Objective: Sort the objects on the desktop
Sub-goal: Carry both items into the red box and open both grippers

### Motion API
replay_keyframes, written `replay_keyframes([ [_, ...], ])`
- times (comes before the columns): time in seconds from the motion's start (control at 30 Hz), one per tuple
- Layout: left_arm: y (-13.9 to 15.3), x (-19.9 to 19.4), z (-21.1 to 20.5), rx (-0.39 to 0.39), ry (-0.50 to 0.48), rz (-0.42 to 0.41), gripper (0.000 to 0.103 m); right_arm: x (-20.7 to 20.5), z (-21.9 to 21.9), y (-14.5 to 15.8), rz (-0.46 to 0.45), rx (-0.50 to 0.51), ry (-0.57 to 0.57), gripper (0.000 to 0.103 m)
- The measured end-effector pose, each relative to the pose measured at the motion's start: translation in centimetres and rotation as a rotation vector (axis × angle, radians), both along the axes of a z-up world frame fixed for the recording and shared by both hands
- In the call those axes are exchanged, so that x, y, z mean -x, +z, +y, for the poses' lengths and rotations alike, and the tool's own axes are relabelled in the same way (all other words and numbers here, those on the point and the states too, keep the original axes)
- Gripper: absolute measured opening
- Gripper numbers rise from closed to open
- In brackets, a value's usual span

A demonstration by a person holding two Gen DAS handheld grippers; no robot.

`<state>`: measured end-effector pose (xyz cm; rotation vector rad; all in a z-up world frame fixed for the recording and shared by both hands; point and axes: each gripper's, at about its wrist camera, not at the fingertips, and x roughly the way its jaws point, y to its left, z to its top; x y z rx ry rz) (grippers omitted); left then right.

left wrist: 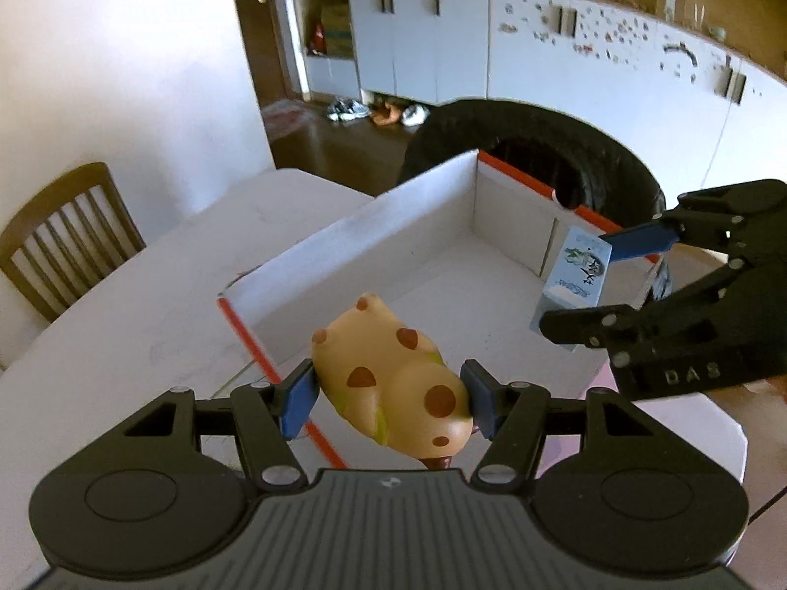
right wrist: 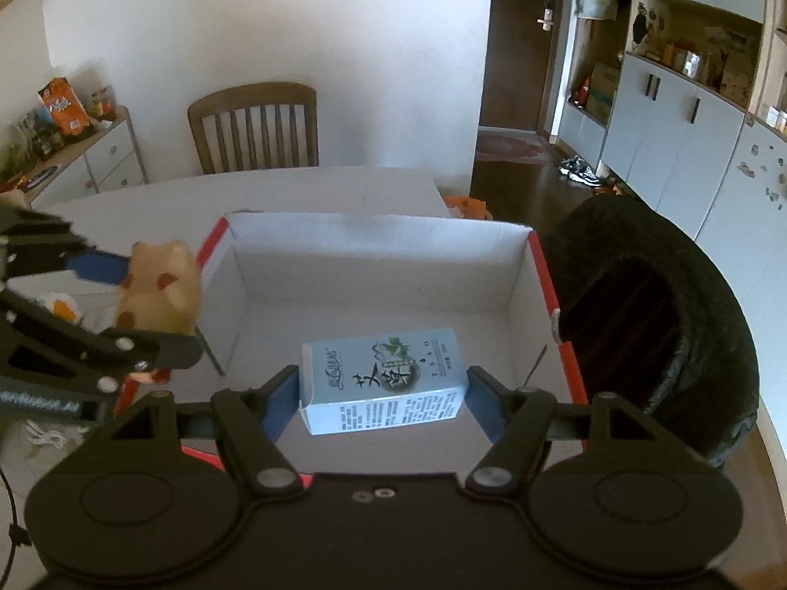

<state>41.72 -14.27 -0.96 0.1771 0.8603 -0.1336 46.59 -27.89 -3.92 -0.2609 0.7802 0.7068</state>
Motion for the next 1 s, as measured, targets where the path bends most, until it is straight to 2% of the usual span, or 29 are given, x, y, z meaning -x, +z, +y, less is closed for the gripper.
replay_keyframes([
  [0.3, -2.8, -4.6, 0.0, -0.017, -0.016, 0.117, 0.063, -2.2, 1.0, -3.0, 0.031, 0.063, 0.022, 0.071],
  [0.6, -5.6, -8.2, -1.0, -0.065, -0.058, 0.229, 0.063, -4.5, 2.1, -5.5, 0.109, 0.122, 0.042, 0.071],
  [1.0, -9.0, -10.4, -0.8, -0.065, -0.068, 0.375, 0.063, -5.7, 2.6, -7.7, 0.174, 0.178, 0.049, 0.071],
])
